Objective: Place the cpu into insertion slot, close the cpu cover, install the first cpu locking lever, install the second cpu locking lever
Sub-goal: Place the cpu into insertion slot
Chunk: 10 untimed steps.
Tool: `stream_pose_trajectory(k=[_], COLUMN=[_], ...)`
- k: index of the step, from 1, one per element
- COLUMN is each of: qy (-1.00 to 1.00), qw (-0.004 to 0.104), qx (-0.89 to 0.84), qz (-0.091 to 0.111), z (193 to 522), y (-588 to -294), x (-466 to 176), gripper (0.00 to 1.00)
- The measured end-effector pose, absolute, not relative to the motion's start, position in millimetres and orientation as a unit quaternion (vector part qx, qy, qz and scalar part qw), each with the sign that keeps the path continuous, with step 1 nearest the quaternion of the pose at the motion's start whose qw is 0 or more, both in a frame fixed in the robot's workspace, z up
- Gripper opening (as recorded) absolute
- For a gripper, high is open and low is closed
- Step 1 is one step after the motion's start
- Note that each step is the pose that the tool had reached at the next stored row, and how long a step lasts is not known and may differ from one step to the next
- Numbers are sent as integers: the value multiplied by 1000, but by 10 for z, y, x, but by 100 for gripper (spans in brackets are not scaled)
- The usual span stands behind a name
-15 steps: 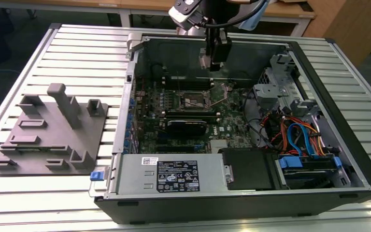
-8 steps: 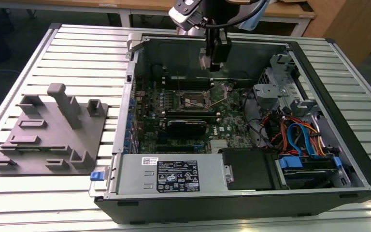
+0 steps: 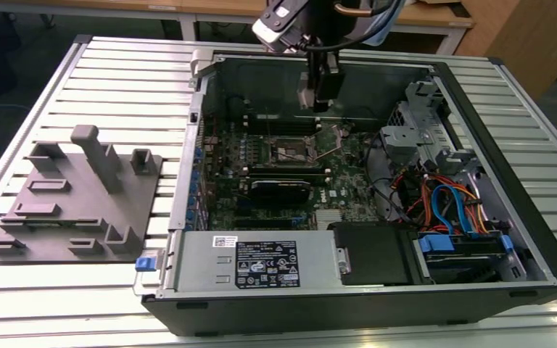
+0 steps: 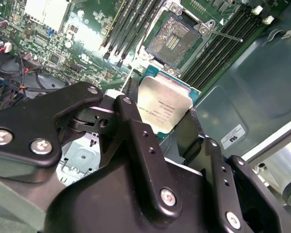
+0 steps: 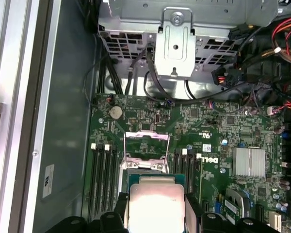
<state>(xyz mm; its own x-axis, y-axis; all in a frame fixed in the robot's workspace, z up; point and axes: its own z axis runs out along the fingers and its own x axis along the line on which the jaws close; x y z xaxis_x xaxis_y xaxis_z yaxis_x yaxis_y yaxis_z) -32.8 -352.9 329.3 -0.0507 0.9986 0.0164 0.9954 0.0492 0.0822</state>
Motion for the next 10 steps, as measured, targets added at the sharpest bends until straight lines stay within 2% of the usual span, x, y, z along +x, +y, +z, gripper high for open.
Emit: stream_pose_trajectory(k=[10], qy=[724], qw=[12], qx=[689], qz=[26], z=[3202], y=[-3522], x=[-369], gripper=[54])
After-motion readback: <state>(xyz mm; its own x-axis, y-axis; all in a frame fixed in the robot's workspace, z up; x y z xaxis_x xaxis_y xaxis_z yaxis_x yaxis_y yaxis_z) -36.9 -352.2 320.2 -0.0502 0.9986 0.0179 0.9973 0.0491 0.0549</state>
